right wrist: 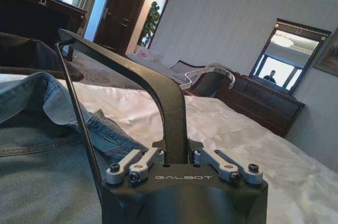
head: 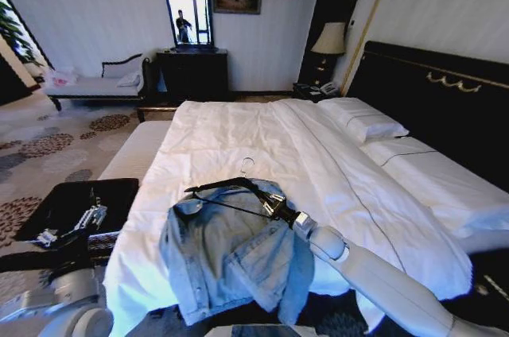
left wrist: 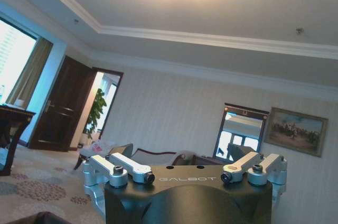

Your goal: Pick up the clothes from the bed and hang them on the clothes hanger.

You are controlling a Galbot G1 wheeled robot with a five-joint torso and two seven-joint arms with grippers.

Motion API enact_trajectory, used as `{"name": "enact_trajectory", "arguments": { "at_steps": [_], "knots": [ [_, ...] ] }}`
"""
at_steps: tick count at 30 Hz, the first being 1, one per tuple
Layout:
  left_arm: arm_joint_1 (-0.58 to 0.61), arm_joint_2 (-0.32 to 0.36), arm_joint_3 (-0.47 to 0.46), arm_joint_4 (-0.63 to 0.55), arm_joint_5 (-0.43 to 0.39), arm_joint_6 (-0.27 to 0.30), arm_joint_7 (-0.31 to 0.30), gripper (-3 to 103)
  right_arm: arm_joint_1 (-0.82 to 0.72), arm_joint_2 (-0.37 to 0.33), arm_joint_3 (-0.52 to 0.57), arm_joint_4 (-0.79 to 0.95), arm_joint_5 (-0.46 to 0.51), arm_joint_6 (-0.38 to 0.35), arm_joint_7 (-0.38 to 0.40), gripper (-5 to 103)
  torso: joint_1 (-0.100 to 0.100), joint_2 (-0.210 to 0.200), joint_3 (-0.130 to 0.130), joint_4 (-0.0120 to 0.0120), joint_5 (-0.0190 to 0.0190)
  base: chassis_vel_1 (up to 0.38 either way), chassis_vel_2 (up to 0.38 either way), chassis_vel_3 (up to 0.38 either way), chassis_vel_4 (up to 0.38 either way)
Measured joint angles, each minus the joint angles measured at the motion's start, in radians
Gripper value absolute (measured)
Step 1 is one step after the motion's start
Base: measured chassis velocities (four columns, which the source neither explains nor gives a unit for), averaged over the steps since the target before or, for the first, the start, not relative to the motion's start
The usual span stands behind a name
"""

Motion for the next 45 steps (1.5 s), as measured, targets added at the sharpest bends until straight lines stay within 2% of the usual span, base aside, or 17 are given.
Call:
{"name": "enact_trajectory", "arguments": {
  "at_steps": [5,6,9,10,11,14,19,22,25,31,35,37,41,45],
  "knots": [
    [-0.001,0.001,0.0,0.003,-0.001,-0.002,0.001,100,0.011,-0.003,-0.002,-0.004,0.007,-0.022,0.02,19,0.0,0.0,0.0,-0.0008,0.0014,-0.039,-0.026,0.007,0.02],
    [-0.002,0.001,-0.001,0.005,-0.003,-0.003,0.001,100,0.016,-0.01,-0.001,-0.003,0.005,-0.049,0.021,19,0.0,0.0,0.0,-0.0008,0.0013,-0.077,-0.035,0.005,0.025],
    [-0.006,0.003,-0.006,0.008,-0.008,-0.004,0.001,100,0.027,-0.04,0.009,0.019,0.0,-0.192,0.014,19,0.0,0.0,0.0,-0.0008,0.0004,-0.049,-0.029,0.032,0.01],
    [-0.006,0.003,-0.006,0.008,-0.008,-0.004,0.001,100,0.027,-0.04,0.009,0.019,0.0,-0.192,0.014,19,0.0,0.0,0.0,-0.0008,0.0004,0.0,0.0,0.0,0.0],
    [-0.009,0.005,-0.008,0.009,-0.01,-0.004,0.001,100,0.033,-0.055,0.01,0.029,0.004,-0.249,0.005,19,0.0,0.0,0.0,-0.0007,0.0003,0.0,0.0,0.0,0.0],
    [-0.019,0.008,-0.01,0.015,-0.013,-0.004,0.001,100,0.056,-0.066,0.005,0.042,-0.011,-0.354,-0.026,19,0.0,0.0,0.0,-0.0003,-0.0003,0.0,0.0,0.0,0.0],
    [-0.025,0.012,-0.01,0.024,-0.014,-0.004,0.001,100,0.088,-0.056,-0.02,0.036,-0.048,-0.449,-0.033,19,0.0,0.0,0.0,-0.0005,0.0001,0.0,0.0,0.0,0.0],
    [-0.029,0.015,-0.014,0.03,-0.017,-0.003,0.001,100,0.107,-0.051,-0.04,0.029,-0.067,-0.476,-0.029,19,0.0,0.0,0.0,-0.0005,0.0003,0.0,0.0,0.0,0.0],
    [-0.04,0.019,-0.02,0.041,-0.024,-0.001,0.001,100,0.169,-0.034,-0.113,0.017,-0.094,-0.534,0.036,19,0.0,0.0,0.0,-0.0005,0.0001,0.0,0.0,0.0,0.0],
    [-0.05,0.023,-0.023,0.057,-0.027,0.0,0.0,100,0.25,-0.002,-0.213,0.008,-0.071,-0.599,0.115,19,0.0,0.0,0.0,-0.0003,0.0,0.0,0.0,0.0,0.0],
    [-0.063,0.027,-0.035,0.076,-0.04,0.001,0.0,100,0.339,0.04,-0.341,-0.028,-0.029,-0.646,0.157,19,0.0,0.0,0.0,-0.0004,0.0001,0.0,0.0,0.0,0.0],
    [-0.065,0.028,-0.038,0.08,-0.043,0.001,0.0,100,0.359,0.052,-0.371,-0.043,-0.011,-0.65,0.171,19,0.0,0.0,0.0,-0.0005,-0.0001,0.0,0.0,0.0,0.0],
    [-0.069,0.036,-0.058,0.098,-0.064,0.001,0.0,100,0.429,0.112,-0.461,-0.111,0.094,-0.649,0.222,19,0.0,0.0,0.0,-0.0005,0.0,0.0,0.0,0.0,0.0],
    [-0.072,0.041,-0.076,0.11,-0.08,0.0,0.0,100,0.483,0.163,-0.514,-0.17,0.144,-0.635,0.245,19,0.0,0.0,0.0,-0.0007,-0.0002,0.0,0.0,0.0,0.0]
  ]
}}
